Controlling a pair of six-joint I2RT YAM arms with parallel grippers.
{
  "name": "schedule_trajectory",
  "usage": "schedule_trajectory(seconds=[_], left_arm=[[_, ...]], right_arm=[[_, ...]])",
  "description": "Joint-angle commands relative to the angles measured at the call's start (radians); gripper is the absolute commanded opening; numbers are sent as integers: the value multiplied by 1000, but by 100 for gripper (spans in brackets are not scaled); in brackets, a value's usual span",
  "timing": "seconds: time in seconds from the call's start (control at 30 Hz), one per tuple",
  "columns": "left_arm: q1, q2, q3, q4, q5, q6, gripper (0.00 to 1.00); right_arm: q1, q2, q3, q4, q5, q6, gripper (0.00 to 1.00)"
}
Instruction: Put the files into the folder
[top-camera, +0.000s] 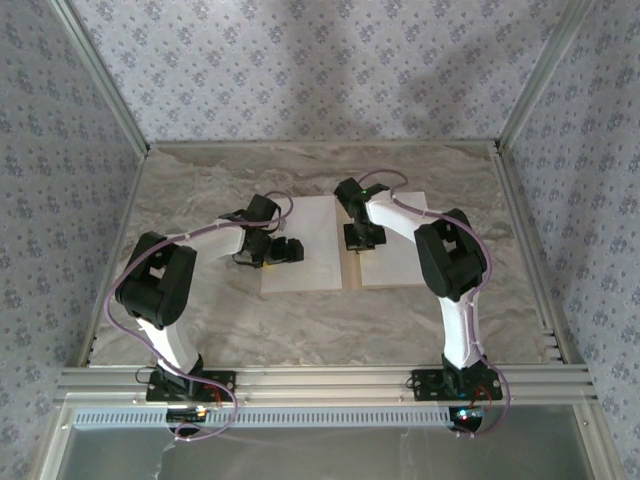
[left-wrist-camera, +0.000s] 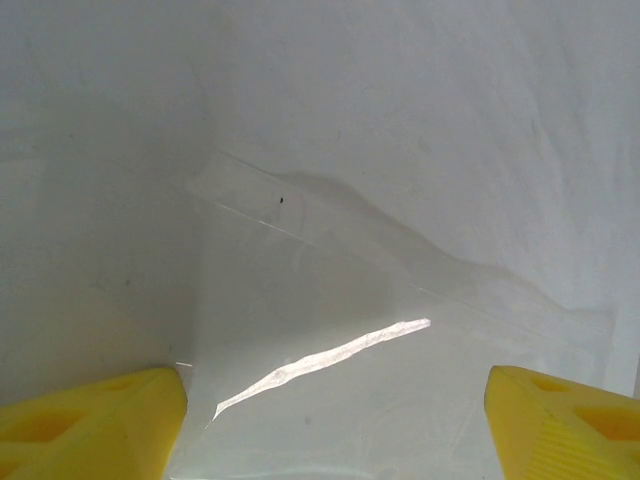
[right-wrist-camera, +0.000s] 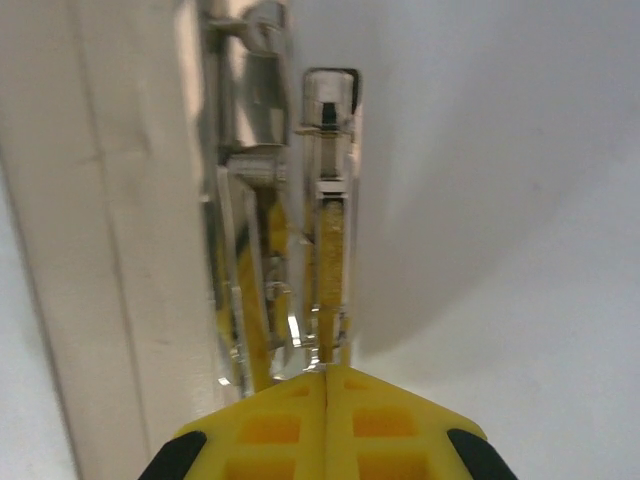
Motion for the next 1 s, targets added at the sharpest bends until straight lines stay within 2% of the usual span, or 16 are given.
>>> schedule_trajectory(seconds=[0.0,0.37,0.57,0.97], left_arm=[[-5,48,-16,-81,-32,6,80],[-4,50,-19,-80,-30,1,80],[-5,51,-19,-79,-29,0,80],[-5,61,-20,-71,-22,0,81]], right_arm=[[-2,52,-47,-45,-31,22,1],[-2,43,-46,-24,-56,27,1],[19,96,46,-127,61,34,0],[44,144,101,-186,105,44,0]])
